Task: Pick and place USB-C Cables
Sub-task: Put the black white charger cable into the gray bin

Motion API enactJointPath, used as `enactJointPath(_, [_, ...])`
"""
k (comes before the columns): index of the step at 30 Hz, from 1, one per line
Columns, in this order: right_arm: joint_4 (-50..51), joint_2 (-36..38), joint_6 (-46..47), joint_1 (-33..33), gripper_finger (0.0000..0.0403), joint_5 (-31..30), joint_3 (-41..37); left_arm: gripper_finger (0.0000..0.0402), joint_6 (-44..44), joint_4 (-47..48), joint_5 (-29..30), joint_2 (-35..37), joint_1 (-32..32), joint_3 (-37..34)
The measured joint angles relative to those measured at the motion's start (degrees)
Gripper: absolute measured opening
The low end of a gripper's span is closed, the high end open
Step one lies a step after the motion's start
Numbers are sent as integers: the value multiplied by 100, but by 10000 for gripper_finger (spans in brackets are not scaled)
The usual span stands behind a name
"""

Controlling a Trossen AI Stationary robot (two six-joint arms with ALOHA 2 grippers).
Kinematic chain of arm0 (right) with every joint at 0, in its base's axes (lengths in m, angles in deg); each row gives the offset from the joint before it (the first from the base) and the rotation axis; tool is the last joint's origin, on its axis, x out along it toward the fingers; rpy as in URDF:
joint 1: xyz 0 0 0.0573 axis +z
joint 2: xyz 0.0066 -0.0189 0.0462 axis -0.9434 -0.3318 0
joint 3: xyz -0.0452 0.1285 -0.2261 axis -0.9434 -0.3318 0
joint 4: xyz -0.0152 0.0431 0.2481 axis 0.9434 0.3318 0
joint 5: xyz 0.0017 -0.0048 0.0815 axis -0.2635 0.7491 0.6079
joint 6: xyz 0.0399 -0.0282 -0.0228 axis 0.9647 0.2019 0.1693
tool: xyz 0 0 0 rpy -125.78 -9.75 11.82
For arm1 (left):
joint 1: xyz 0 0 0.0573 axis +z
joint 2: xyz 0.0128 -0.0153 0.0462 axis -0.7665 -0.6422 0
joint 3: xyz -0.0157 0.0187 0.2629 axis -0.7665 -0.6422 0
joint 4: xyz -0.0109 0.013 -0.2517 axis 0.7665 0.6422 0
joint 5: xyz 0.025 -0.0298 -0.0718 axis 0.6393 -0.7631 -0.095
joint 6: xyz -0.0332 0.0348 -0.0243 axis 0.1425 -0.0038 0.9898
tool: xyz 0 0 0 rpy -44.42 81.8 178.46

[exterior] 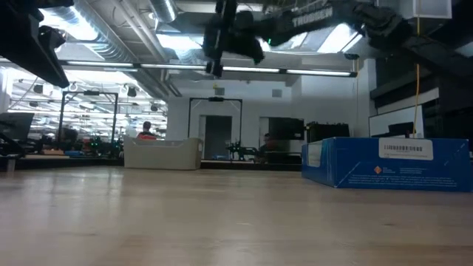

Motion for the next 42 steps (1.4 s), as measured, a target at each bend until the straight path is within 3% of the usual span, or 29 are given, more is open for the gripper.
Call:
enactJointPath(6, [1742,628,-1167,58,153,39,3,92,13,-1,-17,0,0,0])
enactJointPath(10, [3651,1268,-2404,84,153,-85,6,92,13,-2,-17,0,0,0])
enactJointPath(12, [4833,1579,-3301,110,153,-599,11,92,16,-2,-17,0,-2,0])
enactJointPath(15, [6437,1980,-4515,209,153,-1996,9,92,37,-15,2,1,-1,0])
enactJointPath(17, [7234,2235,-4773,349,153,-2891,4,92,39,-20,28,2,0,0])
enactJointPath(19, [7219,2473,-4332,599,153,-3545,-54,92,39,-24,89,0,0,0])
enactJointPath(23, [7192,2829,-3142,1160,153,-4289,-127,92,35,-45,285,0,0,0])
enactJointPath(25, [7281,2988,-2721,1540,153,-5126,-127,92,-12,-42,359,2,0,0])
enactJointPath(27, [7255,3100,-2542,1957,153,-5885,-127,92,-183,-24,401,2,0,0])
enactJointPath(30, [7255,3206,-2460,2561,153,-6545,-127,92,-444,-20,521,0,0,0])
enactJointPath(36, [7246,3232,-2156,3673,153,-8135,-207,92,-257,-60,648,1,120,0])
enactJointPath(42, [7248,3447,-1853,4542,153,-8975,-1015,92,-258,-326,1060,0,319,0])
